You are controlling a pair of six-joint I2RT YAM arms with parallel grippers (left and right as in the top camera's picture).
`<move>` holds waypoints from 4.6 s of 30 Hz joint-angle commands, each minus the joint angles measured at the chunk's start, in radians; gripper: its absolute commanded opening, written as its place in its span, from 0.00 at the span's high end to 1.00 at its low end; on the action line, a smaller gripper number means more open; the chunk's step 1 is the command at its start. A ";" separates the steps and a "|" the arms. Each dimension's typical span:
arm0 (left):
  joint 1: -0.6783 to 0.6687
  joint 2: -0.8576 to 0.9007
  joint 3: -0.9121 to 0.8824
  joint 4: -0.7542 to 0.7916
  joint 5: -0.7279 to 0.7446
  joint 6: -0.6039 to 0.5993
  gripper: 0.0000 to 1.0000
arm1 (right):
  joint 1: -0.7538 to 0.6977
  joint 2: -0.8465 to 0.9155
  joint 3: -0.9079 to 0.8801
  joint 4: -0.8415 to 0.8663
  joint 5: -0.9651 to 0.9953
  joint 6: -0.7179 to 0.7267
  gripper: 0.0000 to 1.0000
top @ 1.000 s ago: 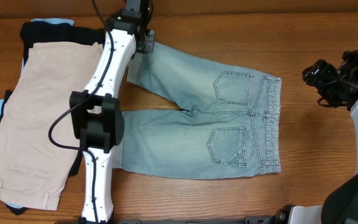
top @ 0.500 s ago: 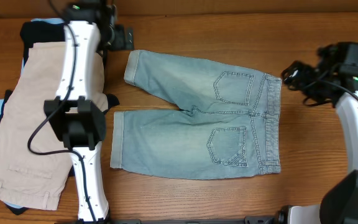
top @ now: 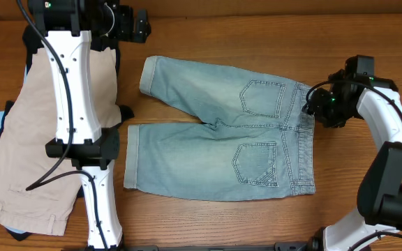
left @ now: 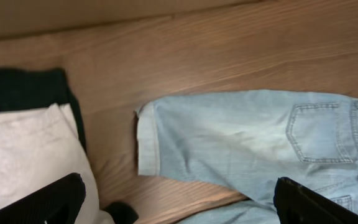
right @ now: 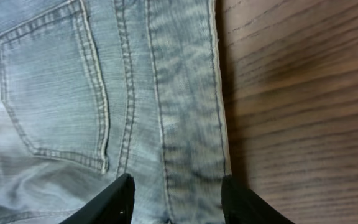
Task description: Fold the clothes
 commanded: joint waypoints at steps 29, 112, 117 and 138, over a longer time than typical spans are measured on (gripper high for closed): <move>-0.097 -0.072 -0.031 -0.005 -0.150 -0.004 0.00 | 0.008 -0.006 -0.089 0.388 0.241 0.209 0.74; -0.384 -0.951 -2.500 0.938 -0.393 -1.111 0.91 | 0.011 -0.340 0.151 -0.515 0.228 0.290 0.00; -0.384 -0.951 -2.499 0.964 -0.419 -1.093 0.96 | 0.011 -0.340 -0.035 -0.438 0.195 0.317 0.03; -0.345 -0.951 -2.495 1.045 -0.427 -1.061 0.96 | 0.054 -0.340 -0.596 0.046 0.095 0.506 0.61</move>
